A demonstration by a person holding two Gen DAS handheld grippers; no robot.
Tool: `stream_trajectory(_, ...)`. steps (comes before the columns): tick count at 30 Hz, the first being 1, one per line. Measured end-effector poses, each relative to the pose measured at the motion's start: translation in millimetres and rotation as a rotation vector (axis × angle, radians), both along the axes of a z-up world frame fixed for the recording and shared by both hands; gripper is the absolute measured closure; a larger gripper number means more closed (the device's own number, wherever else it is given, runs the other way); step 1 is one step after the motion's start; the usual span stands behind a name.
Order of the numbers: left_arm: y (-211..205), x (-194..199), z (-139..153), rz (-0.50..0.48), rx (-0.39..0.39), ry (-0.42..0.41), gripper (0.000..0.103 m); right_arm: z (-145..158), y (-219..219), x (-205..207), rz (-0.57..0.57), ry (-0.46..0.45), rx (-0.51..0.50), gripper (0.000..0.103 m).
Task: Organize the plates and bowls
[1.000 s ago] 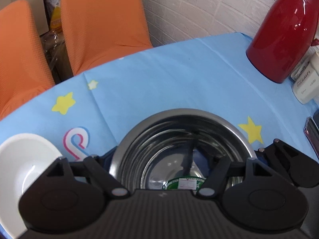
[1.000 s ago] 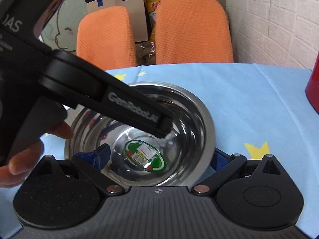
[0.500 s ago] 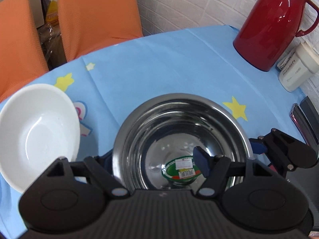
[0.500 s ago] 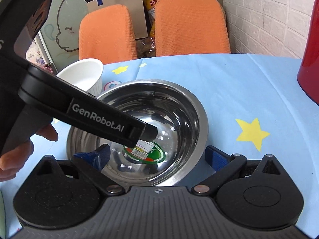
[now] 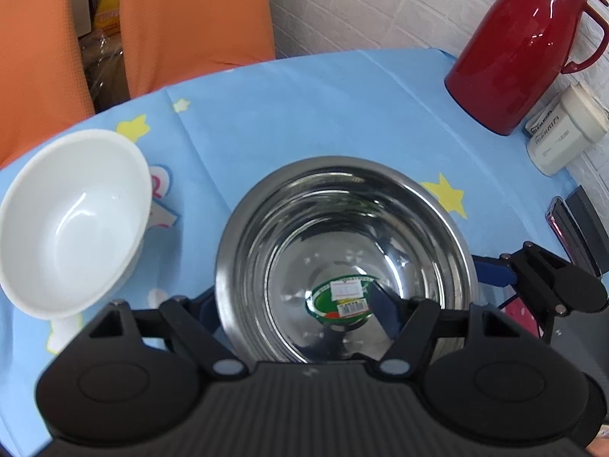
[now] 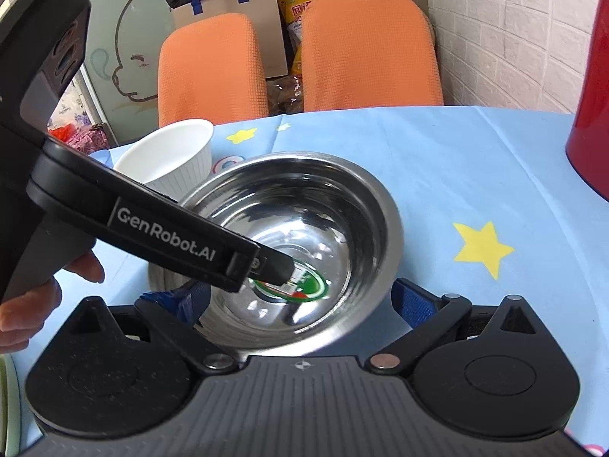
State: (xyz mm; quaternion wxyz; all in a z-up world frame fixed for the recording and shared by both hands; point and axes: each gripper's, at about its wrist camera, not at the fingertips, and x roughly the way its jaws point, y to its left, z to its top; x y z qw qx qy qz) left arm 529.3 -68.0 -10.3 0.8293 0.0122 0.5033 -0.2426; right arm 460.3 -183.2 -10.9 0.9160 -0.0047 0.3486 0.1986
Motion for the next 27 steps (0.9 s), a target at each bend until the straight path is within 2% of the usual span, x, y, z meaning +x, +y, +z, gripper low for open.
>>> stream_trajectory(4, -2.2, -1.2, -0.2, 0.016, -0.007, -0.002, 0.034, -3.5, 2.8, 4.3, 0.010, 0.021, 0.029, 0.016)
stream_trajectory(8, -4.1, -6.7, -0.3, 0.008, 0.026, -0.007, 0.034, -2.3, 15.0, 0.2, 0.044, 0.032, 0.032, 0.015)
stream_trajectory(11, 0.9, -10.8, 2.5, 0.007, -0.001, 0.028, 0.034, 3.1, 17.7, -9.3, 0.043, 0.029, 0.021, 0.014)
stream_trajectory(13, 2.5, -19.9, 6.0, 0.010, 0.007, 0.033, 0.034, 7.2, 18.7, -18.7, 0.048, 0.024, 0.017, 0.013)
stream_trajectory(18, 5.0, -59.3, 16.0, 0.024, 0.048, 0.033, 0.034, 11.6, 26.3, -57.1, 0.060, 0.006, -0.012, 0.012)
stream_trajectory(22, 14.5, -95.4, 16.7, 0.029, 0.030, 0.072, 0.034, 8.4, 21.2, -85.3, 0.052, 0.057, 0.062, 0.012)
stream_trajectory(27, 23.9, -146.7, 18.0, 0.005, 0.030, 0.082, 0.034, 3.7, 23.0, -133.2, 0.044, 0.070, 0.086, 0.012)
